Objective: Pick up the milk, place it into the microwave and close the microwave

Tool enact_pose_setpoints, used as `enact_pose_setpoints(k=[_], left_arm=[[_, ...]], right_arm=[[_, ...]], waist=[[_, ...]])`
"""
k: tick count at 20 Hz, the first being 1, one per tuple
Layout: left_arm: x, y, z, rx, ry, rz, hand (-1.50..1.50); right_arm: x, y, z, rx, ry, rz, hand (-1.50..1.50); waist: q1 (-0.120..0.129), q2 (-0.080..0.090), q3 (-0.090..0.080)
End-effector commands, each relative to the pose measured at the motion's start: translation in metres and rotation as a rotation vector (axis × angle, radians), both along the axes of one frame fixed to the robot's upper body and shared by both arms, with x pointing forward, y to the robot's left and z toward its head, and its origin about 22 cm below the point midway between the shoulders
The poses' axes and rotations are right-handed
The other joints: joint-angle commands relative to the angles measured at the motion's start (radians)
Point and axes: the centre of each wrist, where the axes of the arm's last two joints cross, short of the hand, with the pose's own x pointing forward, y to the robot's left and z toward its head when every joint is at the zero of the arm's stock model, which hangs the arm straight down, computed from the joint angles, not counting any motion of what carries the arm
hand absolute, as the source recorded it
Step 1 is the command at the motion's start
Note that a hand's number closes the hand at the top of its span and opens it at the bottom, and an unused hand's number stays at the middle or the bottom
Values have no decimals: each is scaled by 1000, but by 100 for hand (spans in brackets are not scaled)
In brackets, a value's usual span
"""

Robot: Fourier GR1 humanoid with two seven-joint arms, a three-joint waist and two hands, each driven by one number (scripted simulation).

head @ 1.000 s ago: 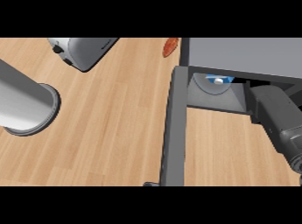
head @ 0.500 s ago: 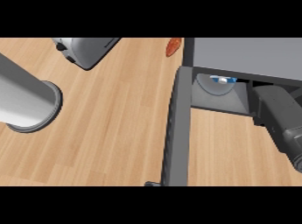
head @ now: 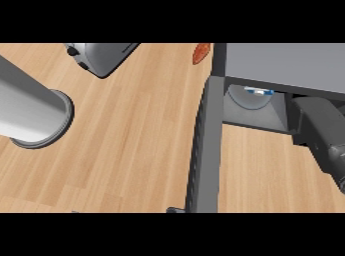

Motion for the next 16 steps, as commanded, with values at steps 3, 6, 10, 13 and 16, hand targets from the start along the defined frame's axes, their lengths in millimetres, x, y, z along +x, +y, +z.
enact_pose_setpoints(k=[3, 6, 10, 13, 16], left_arm=[[4, -1, -1, 12, 9, -11, -150], [5, -1, 3, 29, -10, -7, -150], [9, 1, -1, 36, 7, -10, -150], [18, 0, -1, 38, 8, -33, -150], [19, 0, 2, 51, 1, -19, -150]], right_arm=[[4, -30, 25, -81, -27, -13, 150], [-7, -54, 20, -279, 24, -180, 150], [21, 8, 40, 34, -90, 144, -150], [25, 20, 44, -38, 8, 178, -150], [26, 29, 44, -100, 48, 173, -150]], waist=[[10, 28, 9], [19, 36, -1], [20, 17, 10], [38, 24, 4], [37, 13, 3]])
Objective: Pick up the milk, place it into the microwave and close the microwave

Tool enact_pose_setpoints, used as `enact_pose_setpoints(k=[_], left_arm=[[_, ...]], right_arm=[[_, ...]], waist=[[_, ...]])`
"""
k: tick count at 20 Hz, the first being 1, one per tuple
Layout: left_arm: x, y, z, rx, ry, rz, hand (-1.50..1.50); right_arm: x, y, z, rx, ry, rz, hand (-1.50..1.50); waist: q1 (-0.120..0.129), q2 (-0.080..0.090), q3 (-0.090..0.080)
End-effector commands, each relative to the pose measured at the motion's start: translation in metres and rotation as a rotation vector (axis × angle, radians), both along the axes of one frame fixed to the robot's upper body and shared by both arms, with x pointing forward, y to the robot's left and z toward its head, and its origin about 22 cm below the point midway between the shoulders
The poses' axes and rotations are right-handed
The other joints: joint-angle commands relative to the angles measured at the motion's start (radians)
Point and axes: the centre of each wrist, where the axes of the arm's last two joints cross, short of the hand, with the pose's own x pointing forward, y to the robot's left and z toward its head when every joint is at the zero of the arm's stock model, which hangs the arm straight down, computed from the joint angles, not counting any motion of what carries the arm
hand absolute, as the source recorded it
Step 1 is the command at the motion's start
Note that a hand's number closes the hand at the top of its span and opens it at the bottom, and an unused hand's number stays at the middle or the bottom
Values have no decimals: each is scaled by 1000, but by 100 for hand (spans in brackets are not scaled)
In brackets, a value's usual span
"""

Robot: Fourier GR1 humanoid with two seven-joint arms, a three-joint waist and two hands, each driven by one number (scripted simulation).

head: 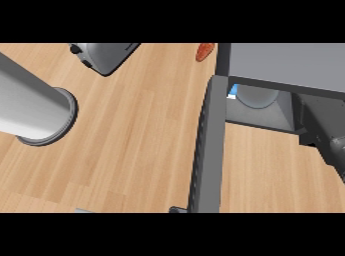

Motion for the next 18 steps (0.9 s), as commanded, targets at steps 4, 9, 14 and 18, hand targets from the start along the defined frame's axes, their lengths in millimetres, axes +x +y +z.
enact_pose_setpoints(k=[4, 9, 14, 18], left_arm=[[13, -3, -3, 0, 14, -29, -150], [14, -5, -9, -5, 31, -47, -150], [17, -3, -12, 9, 44, -64, -150], [11, -7, -21, 2, 64, -56, -150]], right_arm=[[20, 52, 29, -61, 17, 0, -150], [24, 71, 35, -59, 12, -2, -150], [26, 79, 40, -13, -57, 14, -150], [23, 76, 32, 20, -91, -37, -150]], waist=[[26, -8, -22], [25, -24, -22], [14, -24, -21], [-14, -38, -21]])
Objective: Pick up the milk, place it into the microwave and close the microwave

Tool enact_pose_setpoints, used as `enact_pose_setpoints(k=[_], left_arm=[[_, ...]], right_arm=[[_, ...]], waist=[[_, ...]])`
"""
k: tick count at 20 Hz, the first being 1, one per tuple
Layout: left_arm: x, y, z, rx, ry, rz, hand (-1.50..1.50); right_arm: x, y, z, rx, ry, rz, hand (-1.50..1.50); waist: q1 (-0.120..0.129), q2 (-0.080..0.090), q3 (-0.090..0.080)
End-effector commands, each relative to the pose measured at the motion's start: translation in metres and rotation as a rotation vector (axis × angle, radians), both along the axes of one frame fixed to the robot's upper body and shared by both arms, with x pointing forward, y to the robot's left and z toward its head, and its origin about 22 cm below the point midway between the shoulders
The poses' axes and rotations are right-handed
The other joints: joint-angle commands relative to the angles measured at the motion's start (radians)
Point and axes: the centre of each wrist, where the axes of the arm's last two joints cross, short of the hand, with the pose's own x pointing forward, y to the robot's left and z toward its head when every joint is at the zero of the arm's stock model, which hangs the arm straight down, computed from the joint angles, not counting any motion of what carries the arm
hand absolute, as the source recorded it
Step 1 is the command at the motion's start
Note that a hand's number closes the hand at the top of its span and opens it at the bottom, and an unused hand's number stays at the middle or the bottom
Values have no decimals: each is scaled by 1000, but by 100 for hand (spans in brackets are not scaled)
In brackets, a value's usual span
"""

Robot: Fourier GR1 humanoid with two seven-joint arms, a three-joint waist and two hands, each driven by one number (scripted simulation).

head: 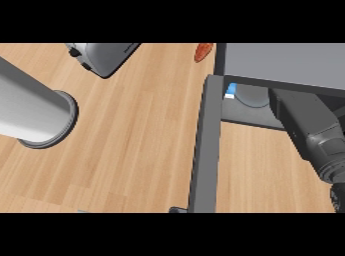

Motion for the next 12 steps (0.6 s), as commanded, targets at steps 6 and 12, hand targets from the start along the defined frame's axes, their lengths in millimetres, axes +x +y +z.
enact_pose_setpoints(k=[6, 12], left_arm=[[-1, -10, -25, -26, 53, -16, -150], [-11, -21, -38, -23, 37, -47, -150]], right_arm=[[8, 15, 18, -34, -54, -26, -150], [1, 7, 0, -21, 9, 21, -150]], waist=[[-33, -34, -41], [-69, -52, -42]])
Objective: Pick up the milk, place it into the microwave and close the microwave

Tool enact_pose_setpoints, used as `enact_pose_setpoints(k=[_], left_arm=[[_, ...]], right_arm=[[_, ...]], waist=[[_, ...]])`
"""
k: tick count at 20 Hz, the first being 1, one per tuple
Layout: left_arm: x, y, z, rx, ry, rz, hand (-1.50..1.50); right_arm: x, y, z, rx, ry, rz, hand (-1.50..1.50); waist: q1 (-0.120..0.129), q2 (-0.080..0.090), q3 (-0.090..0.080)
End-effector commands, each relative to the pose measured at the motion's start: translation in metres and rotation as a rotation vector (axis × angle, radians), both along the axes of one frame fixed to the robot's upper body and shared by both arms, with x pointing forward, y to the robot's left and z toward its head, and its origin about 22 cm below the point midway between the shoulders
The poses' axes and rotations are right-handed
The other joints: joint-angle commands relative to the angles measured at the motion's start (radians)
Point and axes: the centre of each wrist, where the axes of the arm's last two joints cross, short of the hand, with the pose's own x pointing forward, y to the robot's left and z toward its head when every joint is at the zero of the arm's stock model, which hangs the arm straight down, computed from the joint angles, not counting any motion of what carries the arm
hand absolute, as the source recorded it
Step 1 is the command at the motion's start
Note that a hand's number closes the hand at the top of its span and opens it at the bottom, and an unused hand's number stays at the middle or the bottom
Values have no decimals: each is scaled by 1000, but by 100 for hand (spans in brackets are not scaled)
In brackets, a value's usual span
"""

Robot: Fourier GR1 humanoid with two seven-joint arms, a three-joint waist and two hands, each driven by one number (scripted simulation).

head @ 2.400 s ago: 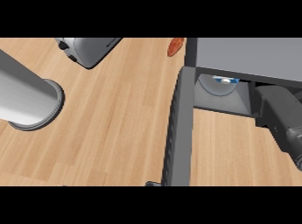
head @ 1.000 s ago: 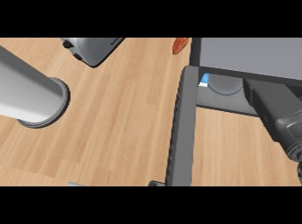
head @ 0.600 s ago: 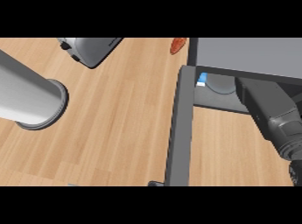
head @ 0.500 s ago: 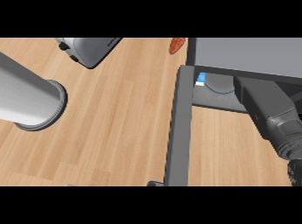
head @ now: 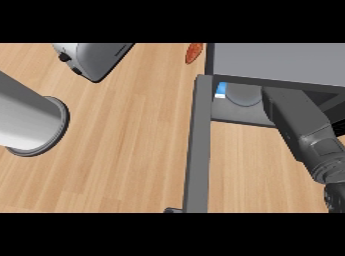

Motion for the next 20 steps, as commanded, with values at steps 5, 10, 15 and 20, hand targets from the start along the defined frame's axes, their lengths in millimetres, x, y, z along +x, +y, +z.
enact_pose_setpoints(k=[5, 10, 15, 20], left_arm=[[3, -23, -31, -31, 21, -118, -150], [5, -34, -51, -24, 62, -244, -150], [12, -51, -44, 51, 98, -295, -150], [33, -57, -63, 82, 78, -299, -150]], right_arm=[[-3, -27, -1, 112, -5, 143, -150], [-14, 2, -29, 260, 20, 296, -150], [-40, 2, -73, 430, 46, 371, -150], [-68, 15, -111, 514, 48, 431, -150]], waist=[[-67, -40, -20], [-77, -48, -21], [-114, -65, -21], [-144, -74, -24]])
